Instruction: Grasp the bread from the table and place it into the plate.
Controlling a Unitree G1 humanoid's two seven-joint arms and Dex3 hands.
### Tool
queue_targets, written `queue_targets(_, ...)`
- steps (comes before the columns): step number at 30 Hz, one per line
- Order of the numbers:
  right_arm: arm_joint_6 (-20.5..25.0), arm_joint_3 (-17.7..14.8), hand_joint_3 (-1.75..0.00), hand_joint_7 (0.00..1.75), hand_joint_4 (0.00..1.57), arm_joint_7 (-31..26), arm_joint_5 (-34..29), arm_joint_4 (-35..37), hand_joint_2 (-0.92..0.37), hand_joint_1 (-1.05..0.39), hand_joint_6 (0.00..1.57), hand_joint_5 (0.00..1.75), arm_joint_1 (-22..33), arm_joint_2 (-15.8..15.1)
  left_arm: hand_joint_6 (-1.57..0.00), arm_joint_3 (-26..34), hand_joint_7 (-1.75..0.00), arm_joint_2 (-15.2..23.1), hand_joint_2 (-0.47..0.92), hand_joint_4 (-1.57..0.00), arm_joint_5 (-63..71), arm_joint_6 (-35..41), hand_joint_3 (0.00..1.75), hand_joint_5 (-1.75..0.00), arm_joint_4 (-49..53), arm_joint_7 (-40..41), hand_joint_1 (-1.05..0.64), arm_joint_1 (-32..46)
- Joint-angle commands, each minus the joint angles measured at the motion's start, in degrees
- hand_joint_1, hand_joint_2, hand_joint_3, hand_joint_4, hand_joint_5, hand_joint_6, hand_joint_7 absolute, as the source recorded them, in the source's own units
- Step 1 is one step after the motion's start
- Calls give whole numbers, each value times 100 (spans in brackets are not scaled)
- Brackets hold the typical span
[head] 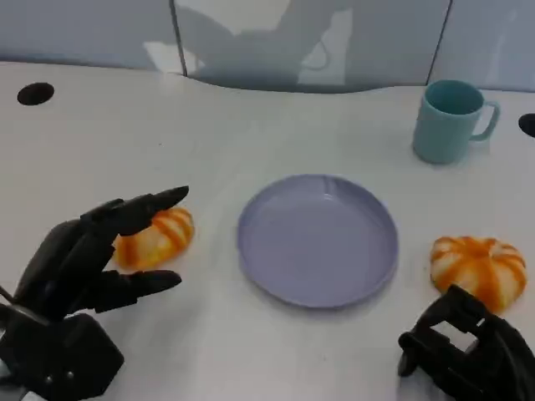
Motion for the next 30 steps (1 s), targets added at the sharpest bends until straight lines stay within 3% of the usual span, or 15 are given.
queue_targets(1, 22, -28, -12, 144, 71, -46, 12, -94, -92, -66, 62, 161, 34, -73, -37, -136, 0, 204, 91, -28, 2, -6, 0, -28, -28, 221, -51, -40)
queue_targets(6, 27, -26, -12, 144, 71, -49, 13, -99, -92, -66, 62, 161, 36, -74, -37, -234, 0, 268, 91, -29, -34, 13, 0, -27, -22, 311, -51, -42)
queue_targets(7, 86, -25, -12, 144, 71, -31, 49, -197, -92, -66, 62, 161, 103, -90, -37, -829, 0, 419, 91, -29, 1076, 852, 0, -27, 292, 262, -51, -710)
queue_targets(8, 131, -24, -11, 144, 71, -18, 77, -273, -92, -67, 63, 161, 154, -103, -25, -1284, 0, 532, 88, -13, 1913, 1492, 0, -18, 532, 235, -58, -1214)
queue_targets(10, 100, -38, -11, 143, 72, 34, 113, -288, -92, -66, 64, 160, 184, -105, -17, -1914, 0, 602, 87, -4, 2885, 2259, 0, -12, 1046, 315, -62, -1895)
queue_targets(18, 169, -54, -10, 141, 73, -6, 136, -388, -92, -67, 65, 159, 235, -74, -9, -2776, 0, 289, 90, 0, 3160, 2954, 1, -1, 2427, 754, -67, -2775)
queue_targets(30, 179, -44, -10, 139, 72, 35, 161, -468, -92, -67, 65, 158, 301, -66, -7, -3490, 0, -242, 90, 0, 3041, 3513, 0, 0, 3859, 922, -66, -3589)
